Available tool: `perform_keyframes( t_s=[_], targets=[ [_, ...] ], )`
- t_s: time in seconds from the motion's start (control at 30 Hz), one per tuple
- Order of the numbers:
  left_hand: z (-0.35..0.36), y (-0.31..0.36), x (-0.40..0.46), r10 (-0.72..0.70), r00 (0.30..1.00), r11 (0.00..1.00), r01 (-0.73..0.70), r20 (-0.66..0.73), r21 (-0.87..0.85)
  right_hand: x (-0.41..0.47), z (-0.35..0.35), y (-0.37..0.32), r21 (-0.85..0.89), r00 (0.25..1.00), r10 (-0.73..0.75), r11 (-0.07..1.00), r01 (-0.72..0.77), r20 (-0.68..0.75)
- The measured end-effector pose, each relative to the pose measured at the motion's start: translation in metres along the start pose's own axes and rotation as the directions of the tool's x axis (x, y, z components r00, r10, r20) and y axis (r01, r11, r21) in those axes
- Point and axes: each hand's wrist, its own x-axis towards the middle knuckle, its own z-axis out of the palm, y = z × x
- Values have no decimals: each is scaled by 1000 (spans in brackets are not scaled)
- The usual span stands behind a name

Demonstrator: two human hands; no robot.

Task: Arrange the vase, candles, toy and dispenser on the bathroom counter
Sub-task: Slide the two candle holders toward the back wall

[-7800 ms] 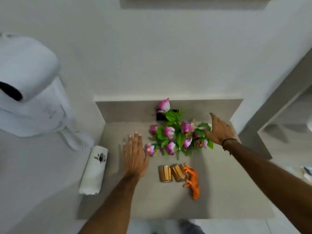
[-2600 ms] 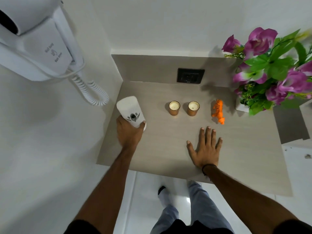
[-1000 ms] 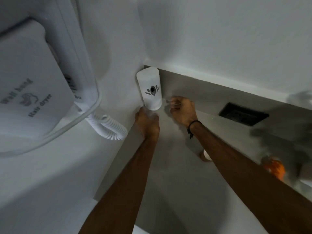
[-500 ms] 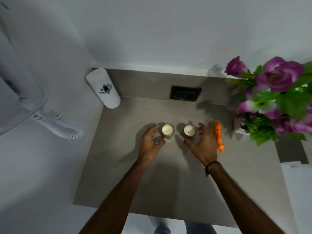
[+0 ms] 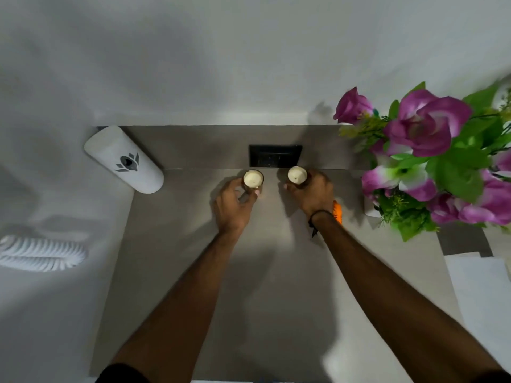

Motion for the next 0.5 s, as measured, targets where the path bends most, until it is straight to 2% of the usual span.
perform_keyframes(
  t_s=[0.1, 0.27, 0.43, 0.5],
  targets=[
    [7, 3, 11, 13, 999, 999, -10, -44, 52, 12, 2, -3, 35, 1000, -20, 999, 20, -6],
    [12, 6, 21, 16, 999, 994, -12, -41, 113, 19, 3, -3, 45, 997, -61, 997, 63, -48],
    [15, 1, 21, 63, 998, 989, -59, -24, 134, 20, -1, -5, 41, 998, -65, 997, 63, 25],
    [16, -7, 10, 39, 998, 982, -45, 39, 183, 12, -10, -11, 22, 995, -92, 996, 91, 44]
  ],
)
